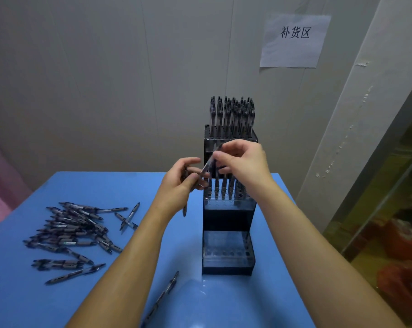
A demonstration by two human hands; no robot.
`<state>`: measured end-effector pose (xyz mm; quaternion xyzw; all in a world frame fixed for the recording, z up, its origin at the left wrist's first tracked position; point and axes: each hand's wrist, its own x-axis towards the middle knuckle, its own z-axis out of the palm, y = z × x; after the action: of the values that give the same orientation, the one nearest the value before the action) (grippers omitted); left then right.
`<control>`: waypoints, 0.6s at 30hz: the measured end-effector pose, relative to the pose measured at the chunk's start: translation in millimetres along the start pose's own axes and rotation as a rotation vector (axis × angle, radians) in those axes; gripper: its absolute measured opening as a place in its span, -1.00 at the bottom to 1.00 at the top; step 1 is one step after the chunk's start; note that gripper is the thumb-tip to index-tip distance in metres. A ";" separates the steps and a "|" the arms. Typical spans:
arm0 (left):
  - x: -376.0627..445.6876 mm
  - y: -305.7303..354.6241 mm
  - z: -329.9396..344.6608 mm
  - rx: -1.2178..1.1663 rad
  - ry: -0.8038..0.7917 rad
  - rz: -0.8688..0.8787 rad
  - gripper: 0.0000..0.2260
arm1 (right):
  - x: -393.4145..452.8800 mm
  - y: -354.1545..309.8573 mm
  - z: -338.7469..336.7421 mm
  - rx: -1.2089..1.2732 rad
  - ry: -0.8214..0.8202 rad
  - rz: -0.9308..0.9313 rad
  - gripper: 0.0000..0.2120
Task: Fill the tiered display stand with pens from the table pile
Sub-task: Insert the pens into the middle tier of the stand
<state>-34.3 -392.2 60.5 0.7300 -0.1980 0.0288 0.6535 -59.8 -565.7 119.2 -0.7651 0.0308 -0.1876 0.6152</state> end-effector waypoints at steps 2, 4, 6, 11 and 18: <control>0.4 -8.5 -7.0 0.007 0.050 -0.016 -0.75 | 2.8 -0.1 -7.1 0.072 0.057 0.020 -0.90; -0.6 -16.0 -12.3 0.019 0.082 -0.039 -0.77 | 5.7 0.1 -11.7 0.019 0.125 0.003 -0.91; -1.7 -20.4 -14.8 0.035 0.101 -0.067 -0.80 | 8.1 2.1 -11.6 -0.086 0.170 -0.027 -0.92; -4.0 -23.7 -16.1 0.147 0.138 -0.137 -0.84 | 13.1 13.0 0.4 -0.215 0.180 -0.050 -0.90; -8.1 -32.4 -24.3 0.111 0.094 -0.226 -0.74 | 11.7 28.7 16.9 -0.335 0.130 -0.036 -0.89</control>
<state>-25.9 -364.5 31.0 0.7806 -0.0819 0.0000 0.6197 -38.2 -560.2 91.9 -0.8437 0.0877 -0.2397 0.4722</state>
